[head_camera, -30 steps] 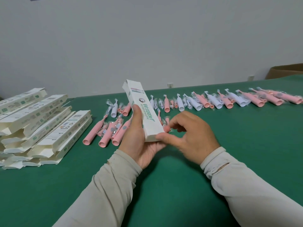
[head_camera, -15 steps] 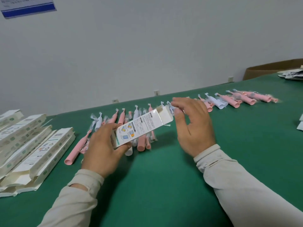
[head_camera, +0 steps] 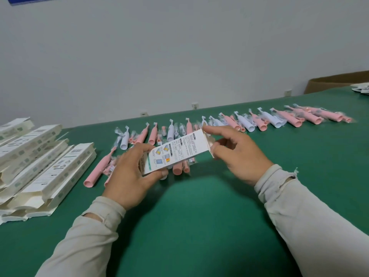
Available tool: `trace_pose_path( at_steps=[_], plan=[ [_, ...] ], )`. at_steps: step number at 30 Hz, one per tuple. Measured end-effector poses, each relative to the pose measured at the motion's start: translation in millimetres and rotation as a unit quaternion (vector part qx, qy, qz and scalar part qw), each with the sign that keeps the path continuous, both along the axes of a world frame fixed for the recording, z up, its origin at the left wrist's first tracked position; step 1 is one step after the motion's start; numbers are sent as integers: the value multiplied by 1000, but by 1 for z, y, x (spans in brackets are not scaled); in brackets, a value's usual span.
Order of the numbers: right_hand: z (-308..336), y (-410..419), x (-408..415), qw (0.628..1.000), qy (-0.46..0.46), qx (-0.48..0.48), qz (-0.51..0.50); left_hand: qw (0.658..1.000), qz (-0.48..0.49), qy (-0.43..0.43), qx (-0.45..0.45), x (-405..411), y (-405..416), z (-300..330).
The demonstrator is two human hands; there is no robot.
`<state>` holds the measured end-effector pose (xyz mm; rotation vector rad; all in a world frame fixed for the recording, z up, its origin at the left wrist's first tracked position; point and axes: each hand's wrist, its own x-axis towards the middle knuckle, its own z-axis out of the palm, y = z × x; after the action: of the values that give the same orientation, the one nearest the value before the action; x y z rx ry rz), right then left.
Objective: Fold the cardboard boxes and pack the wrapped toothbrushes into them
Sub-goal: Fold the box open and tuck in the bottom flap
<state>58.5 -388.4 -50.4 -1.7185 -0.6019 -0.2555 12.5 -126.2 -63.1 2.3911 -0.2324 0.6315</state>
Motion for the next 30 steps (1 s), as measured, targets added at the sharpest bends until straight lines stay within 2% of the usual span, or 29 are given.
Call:
trace_pose_path(
  at_steps=[3,7,9,10,12,13,17,20,22,26,30],
  plan=[
    [1,1,1,996,43,54,57,998,-42,30,-42,-3,0,1],
    [-3,8,2,984,94,107,104,997,-46,34,-41,-5,5,4],
    [-6,10,5,973,125,188,52,998,-13,-3,-65,-2,13,6],
    [-10,10,8,972,128,195,-10,996,17,-30,-77,0,18,5],
    [-20,9,11,977,109,107,-151,988,103,-79,-82,4,25,3],
    [-25,11,12,977,96,45,-186,983,141,-92,-79,5,26,2],
    [-25,43,15,972,2,-193,-137,971,201,-107,-70,5,15,-6],
    [-11,68,27,895,-110,-421,-100,971,197,-119,-70,4,10,-10],
    [-5,79,35,845,-114,-518,-74,970,197,-118,-76,4,10,-11],
    [-3,90,45,794,-105,-598,-45,969,204,-113,-85,5,12,-10],
    [-1,89,44,769,-120,-628,-27,971,197,-106,-87,4,11,-8]
  ],
)
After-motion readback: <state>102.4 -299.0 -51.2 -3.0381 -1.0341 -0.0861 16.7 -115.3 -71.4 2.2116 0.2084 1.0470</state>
